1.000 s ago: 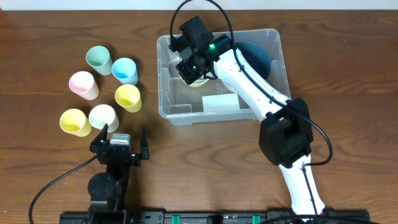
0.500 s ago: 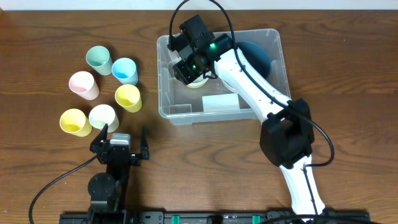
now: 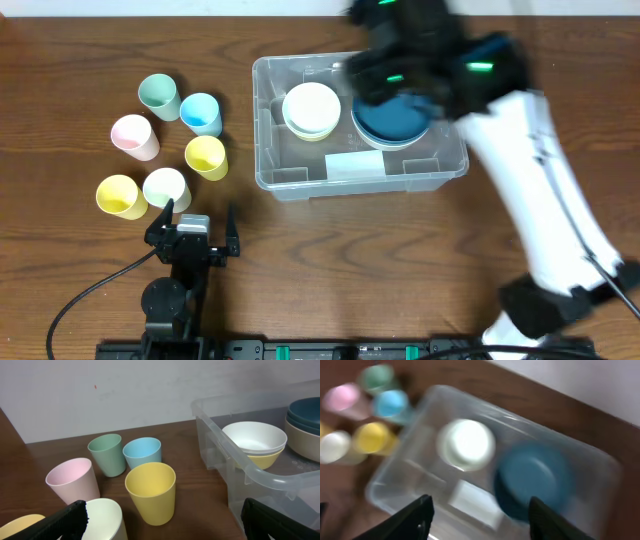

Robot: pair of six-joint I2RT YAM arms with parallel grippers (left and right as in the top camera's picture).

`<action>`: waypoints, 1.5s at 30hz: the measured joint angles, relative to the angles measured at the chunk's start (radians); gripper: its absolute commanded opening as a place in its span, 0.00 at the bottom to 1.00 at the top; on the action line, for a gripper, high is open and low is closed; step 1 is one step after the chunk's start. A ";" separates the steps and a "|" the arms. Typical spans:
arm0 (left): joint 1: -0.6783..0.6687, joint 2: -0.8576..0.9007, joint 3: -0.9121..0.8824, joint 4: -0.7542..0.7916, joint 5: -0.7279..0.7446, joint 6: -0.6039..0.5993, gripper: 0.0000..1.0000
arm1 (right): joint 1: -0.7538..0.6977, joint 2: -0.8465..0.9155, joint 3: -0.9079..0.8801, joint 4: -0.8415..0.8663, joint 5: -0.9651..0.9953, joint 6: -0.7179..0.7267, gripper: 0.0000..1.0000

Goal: Pack container
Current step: 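Carry the second white bowl into the bin and stack it, then withdraw the right gripper to the right side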

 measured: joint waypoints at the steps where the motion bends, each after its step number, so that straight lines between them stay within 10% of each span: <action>1: 0.000 0.000 0.000 0.000 0.000 0.000 0.98 | -0.043 -0.020 0.002 -0.034 0.027 0.026 0.70; 10: 0.000 0.000 0.000 0.000 0.000 0.000 0.98 | -0.424 -0.012 -0.021 -0.180 0.145 0.211 0.99; 45: 0.000 0.000 0.000 0.000 -0.003 0.000 0.98 | -0.981 0.000 -0.636 0.136 0.160 0.554 0.99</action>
